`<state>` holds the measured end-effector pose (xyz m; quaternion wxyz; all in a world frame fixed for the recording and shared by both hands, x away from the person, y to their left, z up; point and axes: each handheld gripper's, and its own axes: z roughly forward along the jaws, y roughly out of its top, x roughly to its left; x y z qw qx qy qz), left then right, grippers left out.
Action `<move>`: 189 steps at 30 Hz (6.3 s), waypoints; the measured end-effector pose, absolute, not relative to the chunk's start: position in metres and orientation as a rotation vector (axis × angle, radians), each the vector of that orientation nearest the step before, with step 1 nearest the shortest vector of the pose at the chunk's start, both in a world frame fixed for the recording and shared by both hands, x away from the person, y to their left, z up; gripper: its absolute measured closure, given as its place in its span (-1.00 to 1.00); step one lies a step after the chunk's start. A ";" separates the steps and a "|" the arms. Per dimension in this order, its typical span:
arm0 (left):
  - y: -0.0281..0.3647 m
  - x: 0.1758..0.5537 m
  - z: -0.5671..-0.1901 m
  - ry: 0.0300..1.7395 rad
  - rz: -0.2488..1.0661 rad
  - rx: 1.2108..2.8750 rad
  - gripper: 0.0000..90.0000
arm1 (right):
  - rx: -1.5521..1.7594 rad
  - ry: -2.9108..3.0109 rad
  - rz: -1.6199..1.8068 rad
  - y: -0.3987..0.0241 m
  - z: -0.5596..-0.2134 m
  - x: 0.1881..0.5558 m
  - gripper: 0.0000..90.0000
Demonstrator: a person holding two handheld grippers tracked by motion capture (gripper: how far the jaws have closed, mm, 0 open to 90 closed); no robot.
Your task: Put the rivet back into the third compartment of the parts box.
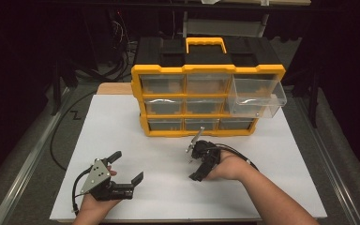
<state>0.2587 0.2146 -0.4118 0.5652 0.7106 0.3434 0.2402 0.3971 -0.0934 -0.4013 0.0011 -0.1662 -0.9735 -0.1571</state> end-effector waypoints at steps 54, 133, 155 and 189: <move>0.210 0.260 -0.413 0.797 0.567 1.691 -1.00 | -0.396 -3.037 -0.457 -0.146 -0.375 0.374 0.89; 0.214 0.262 -0.414 0.810 0.565 1.682 -1.00 | -0.523 -3.234 -0.489 -0.213 -0.097 0.384 0.89; 0.215 0.262 -0.415 0.806 0.560 1.678 -1.00 | -0.618 -3.261 -0.430 -0.186 -0.103 0.438 0.88; 0.214 0.262 -0.414 0.810 0.569 1.683 -1.00 | -0.643 -3.229 -0.414 -0.206 -0.122 0.360 0.07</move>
